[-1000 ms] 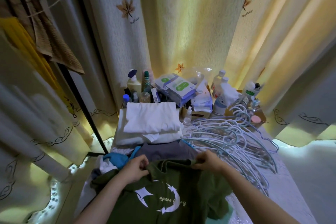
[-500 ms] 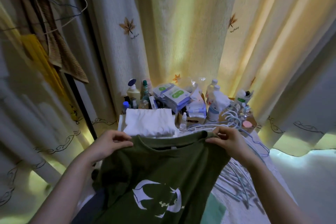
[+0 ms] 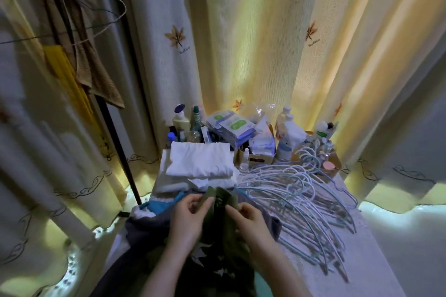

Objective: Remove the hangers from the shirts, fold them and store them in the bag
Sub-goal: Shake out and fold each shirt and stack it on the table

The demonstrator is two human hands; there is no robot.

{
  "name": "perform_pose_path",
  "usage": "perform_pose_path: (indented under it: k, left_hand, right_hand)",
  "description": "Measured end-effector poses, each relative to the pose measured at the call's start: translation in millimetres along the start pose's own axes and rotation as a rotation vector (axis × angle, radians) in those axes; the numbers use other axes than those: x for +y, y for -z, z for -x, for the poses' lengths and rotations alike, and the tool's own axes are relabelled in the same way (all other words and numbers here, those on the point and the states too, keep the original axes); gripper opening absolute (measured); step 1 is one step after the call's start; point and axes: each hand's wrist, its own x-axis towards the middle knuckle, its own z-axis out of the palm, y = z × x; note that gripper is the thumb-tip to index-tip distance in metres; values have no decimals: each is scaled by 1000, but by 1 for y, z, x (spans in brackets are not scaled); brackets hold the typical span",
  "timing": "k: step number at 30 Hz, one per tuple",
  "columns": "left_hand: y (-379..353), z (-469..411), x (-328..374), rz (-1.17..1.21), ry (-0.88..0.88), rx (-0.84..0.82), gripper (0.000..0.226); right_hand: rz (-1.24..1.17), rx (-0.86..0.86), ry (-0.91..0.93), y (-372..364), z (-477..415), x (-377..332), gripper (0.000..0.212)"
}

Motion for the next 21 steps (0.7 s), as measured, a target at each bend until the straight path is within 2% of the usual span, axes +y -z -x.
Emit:
perform_pose_path:
  k: [6,11,15,19,21]
  left_hand:
    - [-11,37,-9,157,-50,-7,17]
    - [-2,45,-15,119,-57,-128,17]
    - [3,44,-20,27,-62,-228,33]
    - [8,41,-19,-11,-73,-277,34]
    - [12,40,-14,18,-50,-322,33]
  right_hand:
    - [-125,-86,-20,-15,18,-9,15]
    - [-98,-175,-7,-6,25,-6,15]
    - [128,-167,178,4,21,0,15]
    - [374,-20,384,12,13,3,25]
    - [462,-11,528,18,10,-1,29]
